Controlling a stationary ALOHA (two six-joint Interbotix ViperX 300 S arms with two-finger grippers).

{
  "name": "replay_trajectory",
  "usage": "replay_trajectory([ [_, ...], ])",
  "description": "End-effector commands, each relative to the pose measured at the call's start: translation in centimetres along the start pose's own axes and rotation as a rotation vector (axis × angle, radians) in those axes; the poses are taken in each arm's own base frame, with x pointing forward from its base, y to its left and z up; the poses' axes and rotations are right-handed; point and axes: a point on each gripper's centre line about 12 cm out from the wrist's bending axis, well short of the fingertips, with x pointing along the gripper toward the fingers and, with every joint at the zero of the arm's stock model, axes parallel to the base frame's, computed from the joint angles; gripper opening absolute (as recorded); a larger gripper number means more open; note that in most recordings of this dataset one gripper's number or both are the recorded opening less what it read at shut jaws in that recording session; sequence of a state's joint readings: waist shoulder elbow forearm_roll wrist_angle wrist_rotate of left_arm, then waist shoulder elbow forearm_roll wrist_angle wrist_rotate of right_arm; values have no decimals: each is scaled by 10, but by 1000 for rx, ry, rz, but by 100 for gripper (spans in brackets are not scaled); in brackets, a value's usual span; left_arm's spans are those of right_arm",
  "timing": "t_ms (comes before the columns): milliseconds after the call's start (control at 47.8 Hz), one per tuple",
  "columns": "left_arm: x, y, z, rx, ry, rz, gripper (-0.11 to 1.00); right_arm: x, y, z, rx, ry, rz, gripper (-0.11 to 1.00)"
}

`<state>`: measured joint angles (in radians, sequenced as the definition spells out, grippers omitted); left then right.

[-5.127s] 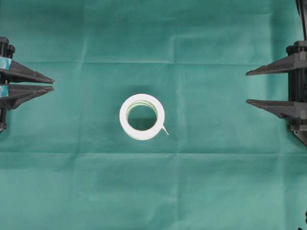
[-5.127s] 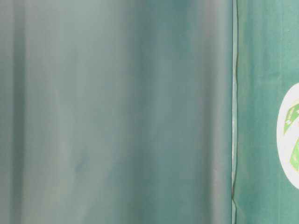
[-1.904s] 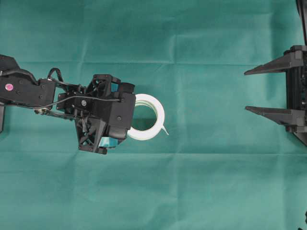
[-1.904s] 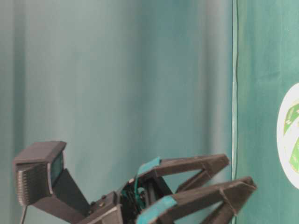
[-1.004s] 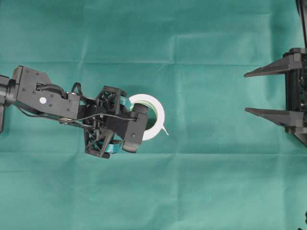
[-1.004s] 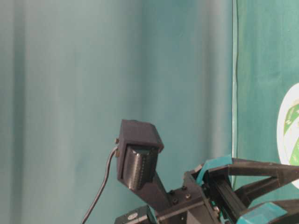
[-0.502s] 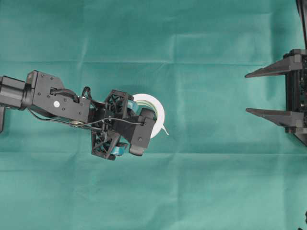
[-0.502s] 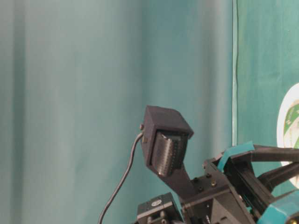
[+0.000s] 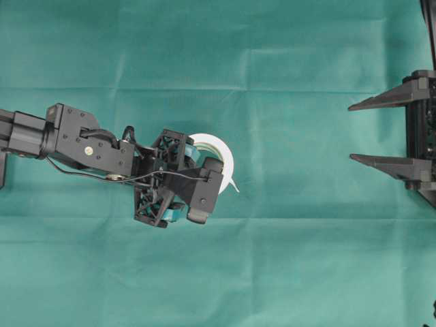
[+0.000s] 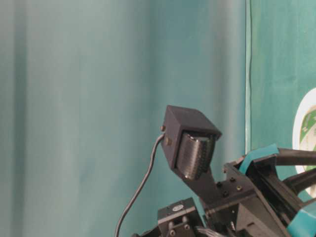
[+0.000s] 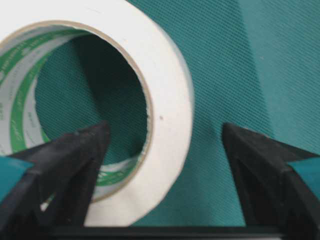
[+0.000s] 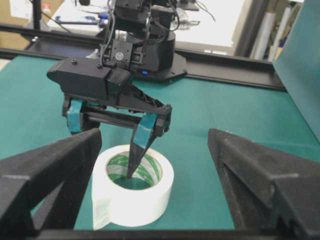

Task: Peel off the duct tape with your right arm.
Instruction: 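Lift the tape roll upright with the left gripper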

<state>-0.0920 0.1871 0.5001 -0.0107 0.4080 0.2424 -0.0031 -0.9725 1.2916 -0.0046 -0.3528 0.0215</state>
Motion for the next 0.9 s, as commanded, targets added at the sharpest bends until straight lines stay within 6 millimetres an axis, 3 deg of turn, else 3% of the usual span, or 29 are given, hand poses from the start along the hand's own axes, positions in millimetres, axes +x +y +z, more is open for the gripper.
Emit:
replay_trajectory([
  [0, -7, 3, 9, -3, -33, 8, 86, 1, 0, 5, -2, -17, -1, 82],
  [63, -7, 3, 9, -4, -33, 8, 76, 1, 0, 4, -2, -15, -1, 82],
  [188, -9, 2, 10, 0, -33, 6, 44, 1, 0, 5, -2, -17, -1, 82],
  [356, -11, 0, 9, 6, -22, 2, 28, 1, 0, 4, -2, -15, -1, 82],
  [607, -24, -6, 13, 73, -29, -3, 22, 1, 0, 5, -2, -23, -1, 82],
  [879, -64, -6, 29, 78, -126, 16, 22, 0, 0, 2, 9, -25, 0, 82],
])
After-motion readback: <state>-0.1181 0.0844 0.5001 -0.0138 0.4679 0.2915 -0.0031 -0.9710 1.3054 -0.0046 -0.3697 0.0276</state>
